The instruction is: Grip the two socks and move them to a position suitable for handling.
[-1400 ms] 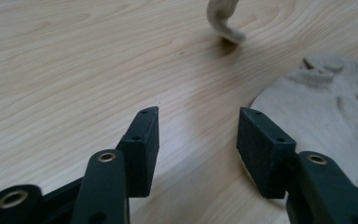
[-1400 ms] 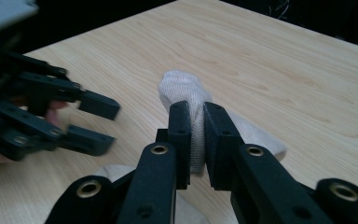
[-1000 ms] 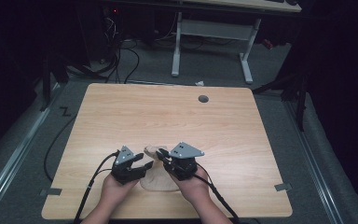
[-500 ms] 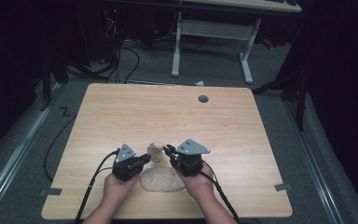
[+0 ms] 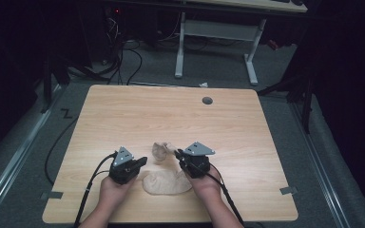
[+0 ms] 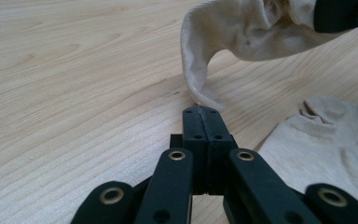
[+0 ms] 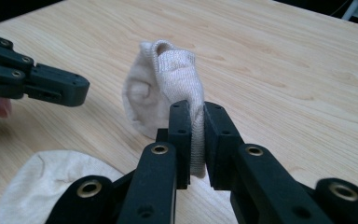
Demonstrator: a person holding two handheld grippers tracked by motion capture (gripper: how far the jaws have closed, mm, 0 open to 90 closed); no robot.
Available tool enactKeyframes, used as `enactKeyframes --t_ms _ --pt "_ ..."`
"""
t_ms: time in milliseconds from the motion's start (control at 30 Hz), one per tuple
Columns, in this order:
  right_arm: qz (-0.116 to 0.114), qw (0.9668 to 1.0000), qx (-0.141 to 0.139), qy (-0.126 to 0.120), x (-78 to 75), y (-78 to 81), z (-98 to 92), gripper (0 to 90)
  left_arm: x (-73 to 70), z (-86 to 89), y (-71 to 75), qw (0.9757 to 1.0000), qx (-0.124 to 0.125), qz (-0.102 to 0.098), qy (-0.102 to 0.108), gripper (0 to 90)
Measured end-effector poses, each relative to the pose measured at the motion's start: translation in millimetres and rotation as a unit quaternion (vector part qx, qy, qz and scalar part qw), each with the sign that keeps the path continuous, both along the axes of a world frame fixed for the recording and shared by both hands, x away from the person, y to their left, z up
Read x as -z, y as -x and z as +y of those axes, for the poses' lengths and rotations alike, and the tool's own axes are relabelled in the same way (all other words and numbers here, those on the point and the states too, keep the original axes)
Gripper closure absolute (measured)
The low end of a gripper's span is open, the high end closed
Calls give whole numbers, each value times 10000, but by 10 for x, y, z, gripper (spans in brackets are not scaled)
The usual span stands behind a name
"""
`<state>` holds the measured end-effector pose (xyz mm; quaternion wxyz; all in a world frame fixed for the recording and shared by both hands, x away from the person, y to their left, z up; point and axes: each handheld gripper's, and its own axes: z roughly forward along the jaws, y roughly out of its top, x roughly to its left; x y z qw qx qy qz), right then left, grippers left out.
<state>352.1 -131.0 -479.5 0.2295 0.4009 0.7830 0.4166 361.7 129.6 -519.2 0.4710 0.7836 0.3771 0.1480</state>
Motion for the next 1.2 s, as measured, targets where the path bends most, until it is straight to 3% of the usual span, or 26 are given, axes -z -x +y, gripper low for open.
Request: enactKeyframes --t_ms 200,367,467,567,600,633,667,833,967,1067,1200 --pt "109 9999 55 98 82 -65 -15 826 -1 -18 -56 10000 28 54 -7 812" --pt "197 9997 141 86 153 -146 -36 826 10 -163 -136 9995 167 188 -169 581" --pt "159 9998 125 50 147 -121 -36 826 17 -259 -217 9996 66 215 -164 544" --pt "145 9998 139 44 158 -114 -71 825 47 -358 -320 9990 -2 421 -163 603" --pt "158 9997 167 31 161 -112 -90 825 59 -374 -327 9989 -27 436 -179 674" --pt "158 9997 167 31 161 -112 -90 825 59 -374 -327 9989 -27 436 -179 816" --pt "190 9996 231 -12 169 -110 -145 825 67 -395 -283 9994 -21 275 -184 881" --pt "214 9994 275 -90 171 -66 -253 825 -3 -345 -120 9996 153 98 -210 887" --pt "175 9994 267 -123 167 -1 -298 826 -40 -223 -28 9997 183 143 -80 884" --pt "332 9989 303 -97 234 -2 -308 825 -9 -47 28 9992 221 332 -62 884" --pt "383 9990 225 -50 286 -28 -247 825 2 44 28 9983 237 529 9 884"
